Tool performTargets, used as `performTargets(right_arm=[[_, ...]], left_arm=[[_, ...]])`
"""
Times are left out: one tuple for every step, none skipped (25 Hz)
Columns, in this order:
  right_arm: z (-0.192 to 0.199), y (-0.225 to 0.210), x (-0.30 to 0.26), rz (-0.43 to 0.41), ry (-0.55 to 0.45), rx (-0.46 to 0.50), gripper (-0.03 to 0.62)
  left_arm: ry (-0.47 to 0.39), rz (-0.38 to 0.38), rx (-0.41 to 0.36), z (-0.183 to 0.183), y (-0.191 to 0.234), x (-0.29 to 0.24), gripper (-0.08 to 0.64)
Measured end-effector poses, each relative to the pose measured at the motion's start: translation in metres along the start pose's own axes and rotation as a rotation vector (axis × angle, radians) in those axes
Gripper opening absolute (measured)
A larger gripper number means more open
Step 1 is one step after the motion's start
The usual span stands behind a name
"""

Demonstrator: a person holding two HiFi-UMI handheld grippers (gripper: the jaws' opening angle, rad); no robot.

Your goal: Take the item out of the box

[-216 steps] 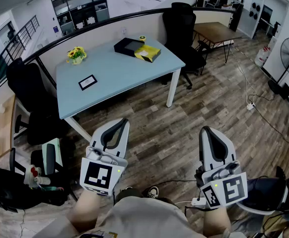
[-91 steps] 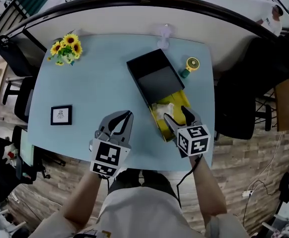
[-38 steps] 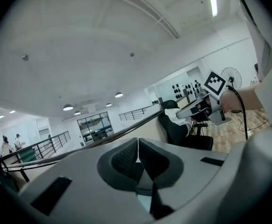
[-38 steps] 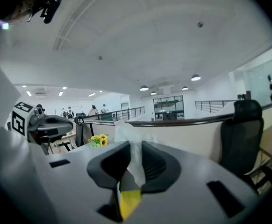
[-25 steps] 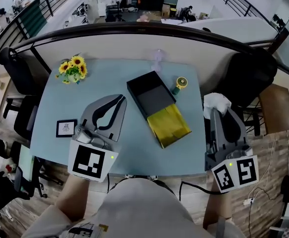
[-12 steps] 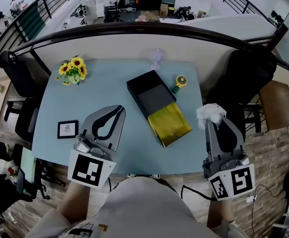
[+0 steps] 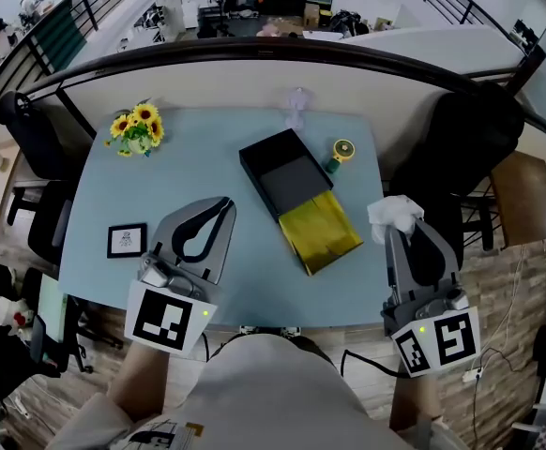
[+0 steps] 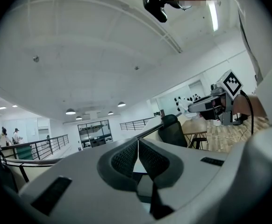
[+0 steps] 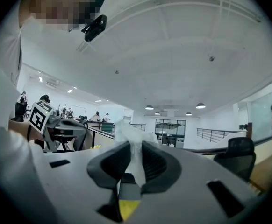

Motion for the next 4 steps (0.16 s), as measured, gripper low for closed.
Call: performTargets(right_arm=[[0.0011,-0.0007,-0.0007,-0.001,0.003,-0.004,0.069],[0.0022,-0.0015,-0.0013,-0.001,0.006,-0.009,0.069],[0.0032,-0.0022,-0.0019,-0.001,0.008,-0.013,0.069],[0.0042,-0.003,-0.0025,-0.002,0.011,-0.017,0.069]], left_arm=[[0.0,0.002,-0.002,0.0001,-0.0001,-0.0005,0.009],[0.001,0.004,-0.005,0.0002,-0.0001,-0.0011,0.009],[0.002,0.005,-0.008,0.0004,-0.0001,-0.0019,0.009],[0.004,0.006,-0.011,0.0005,-0.0001,-0.0027,0.009]])
Point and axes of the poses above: the fingertips, and each gripper's own axes: x backward along the fingers, y to its left, z out of its underside, the point moved 9 cm from there along x, backward along the fingers, and after that the axes turned 5 degrees about -y, right-handed, at the moved point
